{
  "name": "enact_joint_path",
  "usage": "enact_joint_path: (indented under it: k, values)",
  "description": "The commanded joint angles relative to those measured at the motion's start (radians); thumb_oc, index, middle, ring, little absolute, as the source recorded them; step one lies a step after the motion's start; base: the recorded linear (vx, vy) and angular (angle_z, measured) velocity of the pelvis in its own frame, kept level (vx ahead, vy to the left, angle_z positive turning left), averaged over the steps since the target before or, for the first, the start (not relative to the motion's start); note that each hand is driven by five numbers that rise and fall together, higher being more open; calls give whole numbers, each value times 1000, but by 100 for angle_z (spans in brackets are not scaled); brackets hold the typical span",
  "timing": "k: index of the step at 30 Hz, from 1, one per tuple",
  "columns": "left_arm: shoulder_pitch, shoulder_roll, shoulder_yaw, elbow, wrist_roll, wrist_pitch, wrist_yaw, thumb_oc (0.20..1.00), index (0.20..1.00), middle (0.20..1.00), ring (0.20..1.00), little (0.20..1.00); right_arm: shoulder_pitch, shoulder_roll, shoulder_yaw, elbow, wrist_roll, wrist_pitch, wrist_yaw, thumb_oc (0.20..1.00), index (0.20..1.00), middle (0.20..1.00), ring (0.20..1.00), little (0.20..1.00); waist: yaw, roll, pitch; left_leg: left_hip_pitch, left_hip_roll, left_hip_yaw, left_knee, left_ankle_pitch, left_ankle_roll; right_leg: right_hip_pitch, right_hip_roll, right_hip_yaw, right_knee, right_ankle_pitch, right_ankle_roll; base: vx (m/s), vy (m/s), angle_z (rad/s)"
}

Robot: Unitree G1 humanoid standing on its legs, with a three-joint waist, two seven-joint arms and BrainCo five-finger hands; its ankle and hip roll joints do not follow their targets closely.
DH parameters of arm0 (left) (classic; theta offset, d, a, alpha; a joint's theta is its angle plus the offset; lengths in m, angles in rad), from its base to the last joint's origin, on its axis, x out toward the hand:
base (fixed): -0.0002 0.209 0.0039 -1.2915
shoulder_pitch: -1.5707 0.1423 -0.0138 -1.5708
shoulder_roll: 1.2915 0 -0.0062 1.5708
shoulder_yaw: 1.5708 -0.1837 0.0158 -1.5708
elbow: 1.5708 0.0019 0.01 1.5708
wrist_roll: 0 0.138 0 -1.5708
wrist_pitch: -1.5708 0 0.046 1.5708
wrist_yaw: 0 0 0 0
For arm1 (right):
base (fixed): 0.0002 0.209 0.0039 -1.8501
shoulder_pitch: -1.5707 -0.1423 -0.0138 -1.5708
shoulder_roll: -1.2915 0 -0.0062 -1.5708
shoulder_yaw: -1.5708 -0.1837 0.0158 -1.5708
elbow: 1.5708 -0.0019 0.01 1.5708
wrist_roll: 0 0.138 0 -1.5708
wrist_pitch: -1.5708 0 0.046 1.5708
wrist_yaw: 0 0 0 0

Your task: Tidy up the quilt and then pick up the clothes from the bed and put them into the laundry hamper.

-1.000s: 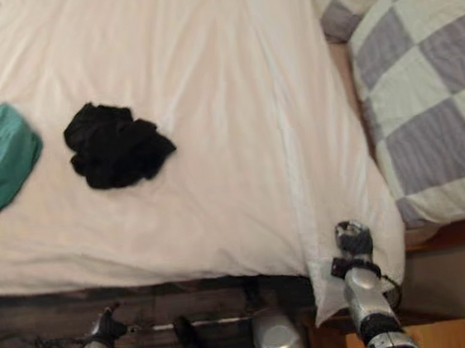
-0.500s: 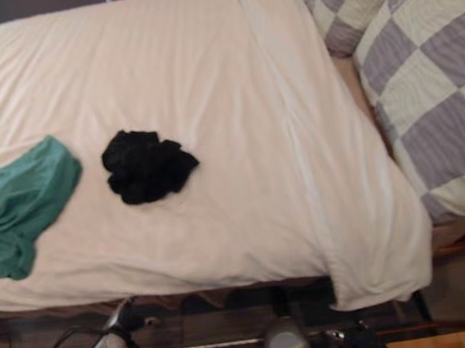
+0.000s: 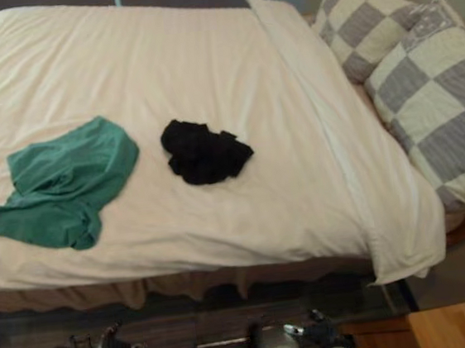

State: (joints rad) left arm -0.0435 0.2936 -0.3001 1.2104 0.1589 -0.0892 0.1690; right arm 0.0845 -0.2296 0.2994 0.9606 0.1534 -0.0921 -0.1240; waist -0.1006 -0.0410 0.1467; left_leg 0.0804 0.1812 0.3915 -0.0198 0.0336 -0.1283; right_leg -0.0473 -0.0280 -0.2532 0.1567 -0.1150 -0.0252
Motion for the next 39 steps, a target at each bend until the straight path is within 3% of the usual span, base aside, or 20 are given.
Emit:
enact_joint_path:
  k: [1, 2, 3, 4, 6, 8, 9, 10, 13, 15, 17, 18, 19, 20, 21, 22, 28, 34, 35, 39]
  values:
    - [-66, -10, -21, -20, 1, -43, 15, 1000, 1000, 1000, 1000, 1000, -94, 16, 39, -5, -40, -31, 13, 1000, 1000, 1000, 1000, 1000, -30, -4, 86, -132, -78, 1, 206, -51, 8, 103, -66, 103, -101, 7, 105, -172, 168, 6]
    - [-61, -12, -18, -43, -17, -50, 19, 1000, 1000, 1000, 1000, 1000, -131, -4, 68, 22, -87, -20, -1, 1000, 1000, 1000, 1000, 1000, 14, -9, 128, -289, -59, -73, 492, 79, -103, 127, -81, 127, -161, 10, 73, -199, 256, -9]
    - [-64, -16, -21, -58, -27, -54, 19, 1000, 1000, 1000, 1000, 1000, -143, -14, 80, 19, -105, -17, -1, 1000, 1000, 1000, 1000, 1000, 25, -14, 129, -317, -59, -104, 504, 90, -119, 134, -89, 133, -184, 14, 79, -168, 200, -16]
    - [-64, -16, -21, -58, -27, -53, 19, 1000, 1000, 1000, 1000, 1000, -143, -14, 80, 19, -105, -17, -1, 1000, 1000, 1000, 1000, 1000, 23, -13, 130, -318, -58, -106, 507, 89, -119, 136, -88, 131, -186, 15, 79, 31, 374, -25]
    - [-42, -25, -32, -122, -27, -75, 26, 1000, 1000, 1000, 1000, 1000, -145, -24, 83, -3, -145, -15, 0, 1000, 1000, 1000, 1000, 1000, 28, 0, 107, -227, 42, -113, 277, 19, -53, 160, -159, 120, -211, 27, 146, 173, 555, -7]
    - [-39, -31, -45, -151, -26, -78, 31, 1000, 1000, 1000, 1000, 1000, -141, -30, 81, -27, -151, -11, 0, 1000, 1000, 1000, 1000, 1000, 21, 17, 77, -175, 108, -127, 52, 61, -44, 157, -197, 129, -226, 28, 180, 185, 498, -22]
    - [-38, -31, -45, -152, -26, -78, 31, 1000, 1000, 1000, 1000, 1000, -140, -31, 81, -28, -151, -10, 0, 1000, 1000, 1000, 1000, 1000, 21, 16, 78, -165, 105, -124, 38, 68, -45, 161, -198, 128, -228, 27, 180, 205, 639, -49]
    - [-46, -34, -48, -152, -37, -82, 26, 1000, 1000, 1000, 1000, 1000, -135, -40, 72, -34, -150, -6, 3, 1000, 1000, 1000, 1000, 1000, 14, 34, 54, -143, 146, -149, -47, 96, -69, 174, -245, 131, -244, 24, 208, 206, 630, -42]
    - [-80, -44, -68, -138, -37, -71, 9, 1000, 1000, 1000, 1000, 1000, -124, -47, 43, -37, -149, -3, 13, 1000, 1000, 1000, 1000, 1000, 7, 46, 35, -149, 139, -154, -30, 102, -82, 197, -296, 109, -232, 50, 231, 188, 539, -29]
    - [-98, -30, -79, -127, -34, -69, 6, 1000, 1000, 1000, 1000, 1000, -138, -30, 36, -20, -139, 2, 10, 1000, 1000, 1000, 1000, 1000, 8, 44, 35, -114, 98, -136, -63, 74, -59, 149, -336, 119, -137, 94, 230, 170, 542, -1]
    - [-104, -2, -73, -146, -44, -57, -6, 1000, 1000, 1000, 1000, 1000, -161, 12, 53, -35, -134, 4, 7, 1000, 1000, 1000, 1000, 1000, 11, 42, 38, -71, 63, -58, -67, 34, -14, 56, -358, 4, 9, 127, 200, 97, 529, -66]
    - [-108, 8, -65, -135, -47, -50, -5, 1000, 1000, 1000, 1000, 1000, -164, 17, 89, -47, -158, -5, 16, 1000, 1000, 1000, 1000, 1000, -7, 36, 44, -57, 36, -61, -67, 24, 3, 8, -242, 44, 32, 94, 190, 147, 559, -117]
    - [-108, 6, -68, -131, -40, -49, -2, 1000, 1000, 1000, 1000, 1000, -164, 18, 99, -44, -159, -12, 16, 1000, 1000, 1000, 1000, 1000, -14, 37, 50, -55, 21, -74, -67, 23, 7, -6, -179, 82, 12, 74, 192, 108, 282, -102]
    - [-108, 6, -67, -131, -40, -49, -2, 1000, 1000, 1000, 1000, 1000, -165, 18, 99, -44, -159, -12, 16, 1000, 1000, 1000, 1000, 1000, -14, 38, 49, -57, 22, -73, -67, 24, 7, -7, -177, 82, 10, 76, 191, 66, 165, -17]
    - [-110, -4, -68, -101, -27, -48, 7, 1000, 1000, 1000, 1000, 1000, -168, 19, 109, -24, -162, -14, 10, 1000, 1000, 1000, 1000, 1000, -15, 36, 63, -51, -13, -92, -67, 18, 15, -3, -115, 124, -46, 56, 184, 68, 125, 38]
    - [-108, -10, -66, -79, -21, -47, 10, 1000, 1000, 1000, 1000, 1000, -175, 23, 112, 3, -162, -12, 4, 1000, 1000, 1000, 1000, 1000, -14, 35, 64, -50, -28, -101, -67, 11, 21, 4, -99, 139, -106, 61, 168, 67, 125, 68]
    - [-80, -38, -3, 3, -79, -37, 24, 1000, 1000, 1000, 1000, 1000, -151, 27, 29, 159, -113, 10, -28, 1000, 1000, 1000, 1000, 1000, -5, 29, 36, -44, -65, -140, -67, -11, 30, 73, -93, 187, -244, 95, 161, 71, -8, 94]
    - [10, -68, 246, 71, -385, -40, 109, 1000, 1000, 1000, 1000, 1000, -95, 13, -171, 294, 18, 20, -116, 1000, 1000, 1000, 1000, 1000, 6, 20, 2, -5, -60, -141, -67, -13, 25, 118, -111, 153, -244, 87, 170, 121, -60, 7]
    - [31, -59, 327, 83, -523, -65, 130, 1000, 1000, 1000, 1000, 1000, -70, 0, -232, 306, 71, 10, -138, 1000, 1000, 1000, 1000, 1000, 7, 16, 0, -1, -58, -142, -67, -13, 22, 125, -115, 147, -244, 87, 171, 31, -37, 0]
    - [61, -10, 475, 75, -735, -122, 146, 1000, 1000, 1000, 1000, 1000, -27, -53, -347, 302, 167, -14, -169, 1000, 1000, 1000, 1000, 1000, 1, 10, -3, 9, -55, -144, -67, -21, 17, 137, -118, 139, -244, 80, 177, 42, -40, 1]
